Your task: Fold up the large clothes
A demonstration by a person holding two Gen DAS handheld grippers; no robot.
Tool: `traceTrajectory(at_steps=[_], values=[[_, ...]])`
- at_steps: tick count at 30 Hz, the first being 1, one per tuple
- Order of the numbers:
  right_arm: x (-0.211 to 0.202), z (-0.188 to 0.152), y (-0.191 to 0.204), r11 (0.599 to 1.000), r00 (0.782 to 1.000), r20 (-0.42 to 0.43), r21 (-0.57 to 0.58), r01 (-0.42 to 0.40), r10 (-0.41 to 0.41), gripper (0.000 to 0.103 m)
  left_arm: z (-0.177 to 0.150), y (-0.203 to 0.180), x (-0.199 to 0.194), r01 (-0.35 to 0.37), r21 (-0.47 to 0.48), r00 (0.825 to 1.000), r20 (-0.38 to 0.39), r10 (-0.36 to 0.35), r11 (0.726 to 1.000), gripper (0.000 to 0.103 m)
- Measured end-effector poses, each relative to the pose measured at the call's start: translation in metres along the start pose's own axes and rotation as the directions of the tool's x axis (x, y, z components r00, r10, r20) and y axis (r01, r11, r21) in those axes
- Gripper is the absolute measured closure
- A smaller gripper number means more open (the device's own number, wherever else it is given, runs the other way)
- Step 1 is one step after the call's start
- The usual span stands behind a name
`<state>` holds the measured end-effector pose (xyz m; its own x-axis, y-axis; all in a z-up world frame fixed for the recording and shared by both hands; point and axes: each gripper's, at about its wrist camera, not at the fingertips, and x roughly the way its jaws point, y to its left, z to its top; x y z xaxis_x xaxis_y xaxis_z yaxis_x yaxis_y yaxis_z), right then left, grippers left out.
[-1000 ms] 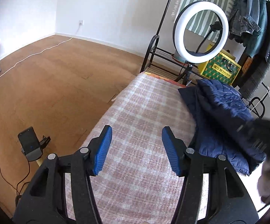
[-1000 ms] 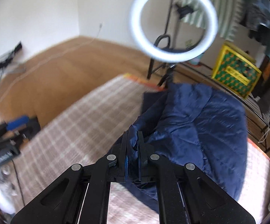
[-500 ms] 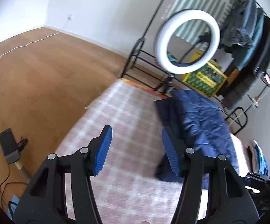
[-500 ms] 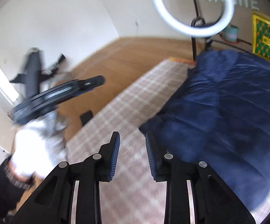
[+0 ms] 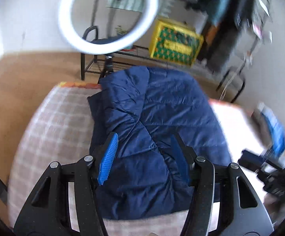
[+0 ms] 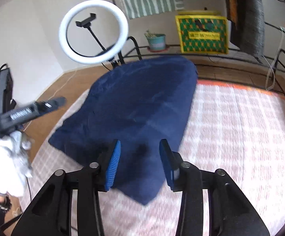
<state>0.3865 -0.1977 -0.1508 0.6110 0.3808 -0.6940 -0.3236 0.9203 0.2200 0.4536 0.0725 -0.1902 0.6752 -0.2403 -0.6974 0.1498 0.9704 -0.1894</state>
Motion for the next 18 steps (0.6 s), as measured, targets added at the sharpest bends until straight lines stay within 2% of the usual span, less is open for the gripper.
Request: traceTrajectory(at_steps=[2, 5, 8, 11, 13, 15, 16, 18], values=[[0.017, 0.001, 0.011, 0.998, 0.999, -0.032, -0.064, 0.021, -0.024, 0.077, -0.007, -0.006, 0.024, -0.062, 0.066, 0.996, -0.057, 0.065, 0.996, 0.045], [0.045, -0.011, 0.013, 0.991, 0.992, -0.111, -0.128, 0.045, -0.059, 0.078, -0.028, 0.005, 0.051, -0.129, 0.090, 0.985, -0.101, 0.138, 0.988, 0.042], [0.056, -0.032, 0.009, 0.985, 0.987, -0.152, -0.169, 0.029, -0.055, 0.078, -0.052, 0.029, 0.062, -0.082, -0.014, 0.991, -0.111, 0.080, 0.997, 0.036], [0.059, -0.041, 0.013, 0.974, 0.986, -0.151, -0.221, 0.040, -0.074, 0.078, -0.063, 0.030, 0.059, -0.082, 0.000, 0.994, -0.079, 0.082, 0.997, 0.035], [0.058, -0.038, 0.018, 0.964, 0.982, -0.164, -0.261, 0.050, -0.096, 0.078, -0.060, 0.030, 0.057, -0.078, 0.000, 0.993, -0.091, 0.077, 0.997, 0.035], [0.050, -0.032, 0.011, 0.976, 0.983, -0.172, -0.217, 0.020, -0.059, 0.078, -0.052, 0.035, 0.048, -0.059, -0.029, 0.994, -0.098, 0.056, 0.998, 0.035], [0.046, -0.029, 0.004, 0.985, 0.986, -0.168, -0.170, -0.009, -0.020, 0.075, -0.049, 0.040, 0.039, -0.041, -0.057, 0.996, -0.083, 0.037, 0.998, 0.035], [0.031, -0.024, -0.017, 0.996, 0.989, -0.134, -0.069, -0.064, 0.054, 0.052, -0.040, 0.053, 0.026, -0.001, -0.110, 0.998, -0.056, -0.005, 0.994, 0.035]])
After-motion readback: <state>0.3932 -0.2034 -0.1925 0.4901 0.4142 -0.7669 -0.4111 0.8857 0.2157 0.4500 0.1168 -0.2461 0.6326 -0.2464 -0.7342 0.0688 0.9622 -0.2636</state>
